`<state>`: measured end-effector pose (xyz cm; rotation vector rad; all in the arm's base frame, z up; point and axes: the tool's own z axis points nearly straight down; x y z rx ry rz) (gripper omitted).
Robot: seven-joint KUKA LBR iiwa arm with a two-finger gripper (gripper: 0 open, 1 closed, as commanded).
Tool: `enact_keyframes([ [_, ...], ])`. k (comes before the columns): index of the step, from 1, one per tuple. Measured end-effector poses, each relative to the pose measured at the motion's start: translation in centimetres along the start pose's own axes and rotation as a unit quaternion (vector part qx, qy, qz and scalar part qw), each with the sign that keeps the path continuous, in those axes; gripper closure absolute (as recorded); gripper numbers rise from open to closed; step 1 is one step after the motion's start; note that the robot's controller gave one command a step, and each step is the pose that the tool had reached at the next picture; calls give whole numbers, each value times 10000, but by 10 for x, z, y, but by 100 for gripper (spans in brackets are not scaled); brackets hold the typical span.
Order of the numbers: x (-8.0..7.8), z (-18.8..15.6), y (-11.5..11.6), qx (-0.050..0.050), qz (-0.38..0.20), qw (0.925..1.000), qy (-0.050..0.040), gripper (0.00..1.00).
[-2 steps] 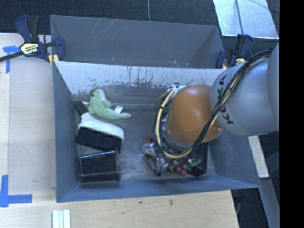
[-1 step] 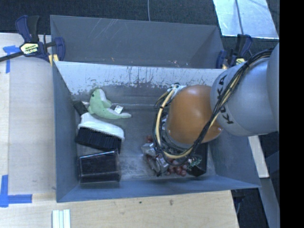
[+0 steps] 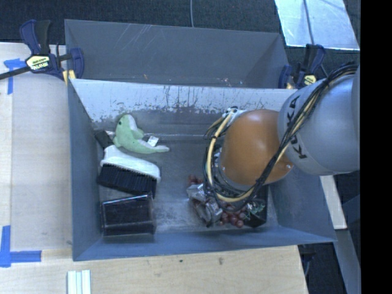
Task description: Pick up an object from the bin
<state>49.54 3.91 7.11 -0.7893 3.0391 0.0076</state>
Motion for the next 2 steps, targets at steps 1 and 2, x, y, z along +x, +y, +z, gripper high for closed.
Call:
enact_keyframes([
  [1, 9, 0, -11, -11, 711, 9975, -16, 100],
  [2, 15, 0, -33, -15, 34, 10000, -31, 100],
])
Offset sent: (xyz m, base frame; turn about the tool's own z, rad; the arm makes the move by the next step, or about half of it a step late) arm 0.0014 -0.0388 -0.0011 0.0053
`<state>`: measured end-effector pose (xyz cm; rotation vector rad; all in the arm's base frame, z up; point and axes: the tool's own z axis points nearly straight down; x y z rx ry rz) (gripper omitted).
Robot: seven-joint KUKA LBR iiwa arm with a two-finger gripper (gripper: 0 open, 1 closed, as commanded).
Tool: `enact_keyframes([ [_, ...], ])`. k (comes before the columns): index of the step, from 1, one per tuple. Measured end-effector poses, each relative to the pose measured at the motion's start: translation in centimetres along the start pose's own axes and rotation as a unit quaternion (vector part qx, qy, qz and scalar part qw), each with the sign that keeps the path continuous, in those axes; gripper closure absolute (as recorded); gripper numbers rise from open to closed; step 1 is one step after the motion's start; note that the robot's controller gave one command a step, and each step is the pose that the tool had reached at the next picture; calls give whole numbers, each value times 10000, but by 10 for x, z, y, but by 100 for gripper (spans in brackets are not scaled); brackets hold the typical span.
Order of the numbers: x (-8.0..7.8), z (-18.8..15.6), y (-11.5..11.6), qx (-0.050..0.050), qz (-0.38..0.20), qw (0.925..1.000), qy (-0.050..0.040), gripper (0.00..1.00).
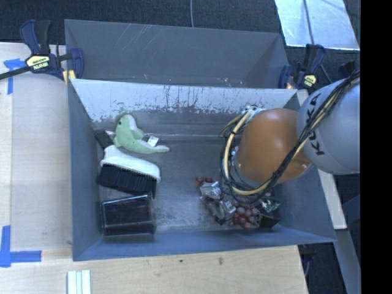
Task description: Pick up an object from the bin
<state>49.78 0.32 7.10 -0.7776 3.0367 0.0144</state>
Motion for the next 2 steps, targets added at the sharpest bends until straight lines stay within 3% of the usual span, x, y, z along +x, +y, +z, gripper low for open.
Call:
enact_keyframes([
  [1, 0, 0, 0, 0, 3, 10000, 0, 100],
  [2, 3, -41, 3, -15, 48, 10000, 30, 100],
])
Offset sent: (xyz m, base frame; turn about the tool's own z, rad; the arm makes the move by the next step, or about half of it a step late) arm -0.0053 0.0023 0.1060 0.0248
